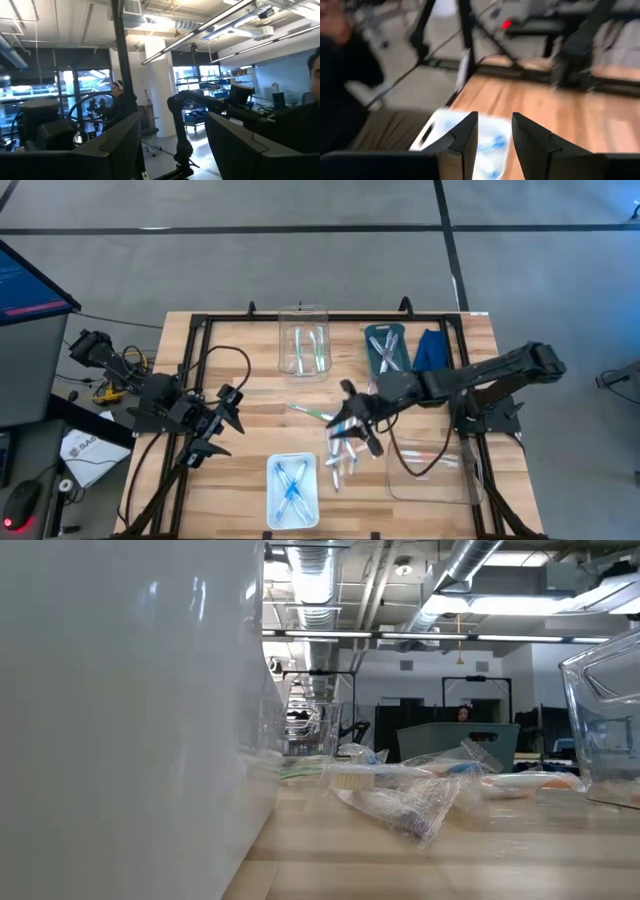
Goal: Pick & Place Toothbrushes
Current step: Put the green toothbrush into the top transparent bin
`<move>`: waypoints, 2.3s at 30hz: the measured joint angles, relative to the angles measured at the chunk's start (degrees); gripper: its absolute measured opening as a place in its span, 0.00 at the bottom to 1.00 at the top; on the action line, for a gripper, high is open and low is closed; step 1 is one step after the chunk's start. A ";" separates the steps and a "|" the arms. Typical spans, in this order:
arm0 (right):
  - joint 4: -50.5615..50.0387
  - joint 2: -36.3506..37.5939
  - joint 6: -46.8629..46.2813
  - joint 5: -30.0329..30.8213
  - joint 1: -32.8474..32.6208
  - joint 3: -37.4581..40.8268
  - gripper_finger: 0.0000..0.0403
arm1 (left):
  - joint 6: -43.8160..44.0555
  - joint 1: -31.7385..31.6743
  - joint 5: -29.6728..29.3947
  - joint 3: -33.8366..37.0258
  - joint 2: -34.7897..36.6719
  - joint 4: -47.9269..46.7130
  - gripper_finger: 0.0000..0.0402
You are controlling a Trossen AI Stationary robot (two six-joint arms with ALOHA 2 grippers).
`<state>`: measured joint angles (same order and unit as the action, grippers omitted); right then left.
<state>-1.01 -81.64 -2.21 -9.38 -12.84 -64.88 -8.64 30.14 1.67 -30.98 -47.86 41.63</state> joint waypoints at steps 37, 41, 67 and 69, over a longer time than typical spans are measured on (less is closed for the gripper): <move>-23.41 -25.16 3.75 -1.40 16.34 -10.37 0.30 | 1.44 -34.00 -22.18 -0.02 -0.61 -26.72 0.54; -27.07 -29.34 5.75 -1.50 14.08 -16.37 0.37 | 2.71 -35.89 -18.85 -0.02 -0.61 -26.88 0.54; -38.82 -41.53 11.27 1.37 14.45 -28.53 0.54 | 4.68 -35.26 -14.77 -0.02 -0.61 -29.10 0.54; -38.24 -41.53 11.23 1.33 14.40 -28.53 0.54 | 4.93 -35.26 -14.77 -0.02 -0.61 -29.27 0.54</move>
<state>-39.25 -123.17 9.02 -8.05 1.56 -93.41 -3.72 -5.13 -13.10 -31.00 -48.47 12.36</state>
